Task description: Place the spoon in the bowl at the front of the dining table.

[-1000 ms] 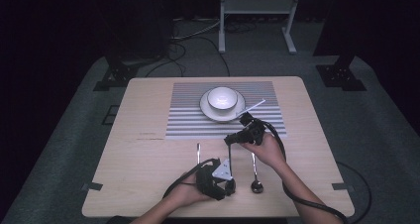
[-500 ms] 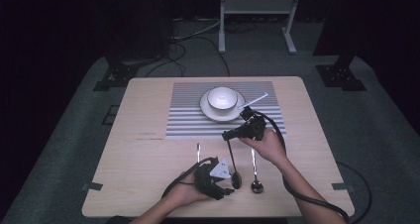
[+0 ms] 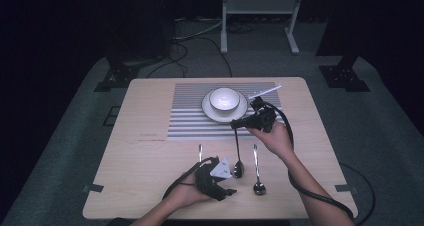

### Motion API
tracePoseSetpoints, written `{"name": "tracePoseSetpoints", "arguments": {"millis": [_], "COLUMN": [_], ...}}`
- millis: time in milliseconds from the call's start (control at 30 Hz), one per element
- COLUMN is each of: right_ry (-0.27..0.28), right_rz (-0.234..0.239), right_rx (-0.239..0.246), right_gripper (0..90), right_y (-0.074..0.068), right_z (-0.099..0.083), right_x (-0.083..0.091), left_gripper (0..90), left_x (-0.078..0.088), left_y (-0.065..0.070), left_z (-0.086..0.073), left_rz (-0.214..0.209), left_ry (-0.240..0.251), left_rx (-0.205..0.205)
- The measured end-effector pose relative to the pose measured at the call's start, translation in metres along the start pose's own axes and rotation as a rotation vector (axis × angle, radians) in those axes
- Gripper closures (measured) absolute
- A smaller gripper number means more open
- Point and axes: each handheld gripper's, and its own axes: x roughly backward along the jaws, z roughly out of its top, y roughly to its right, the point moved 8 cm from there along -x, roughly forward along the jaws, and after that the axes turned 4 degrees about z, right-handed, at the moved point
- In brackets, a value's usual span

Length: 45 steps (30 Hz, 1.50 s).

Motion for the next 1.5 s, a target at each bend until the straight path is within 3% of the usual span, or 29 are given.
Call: {"name": "tracePoseSetpoints", "arguments": {"millis": [300, 1500], "right_ry": [0.030, 0.118], "right_rz": [-0.022, -0.097], "right_rx": [-0.001, -0.055], "right_gripper": [88.8, 88.7], "right_y": [0.004, 0.028], "right_z": [0.010, 0.051], "right_x": [0.006, 0.015], "left_gripper": [34.8, 23.9], "left_x": [0.001, -0.001], "left_y": [-0.002, -0.007], "left_z": [0.000, -0.002], "left_rz": [0.011, 0.025], "left_ry": [0.003, -0.012], "left_rx": [0.012, 0.041]}}
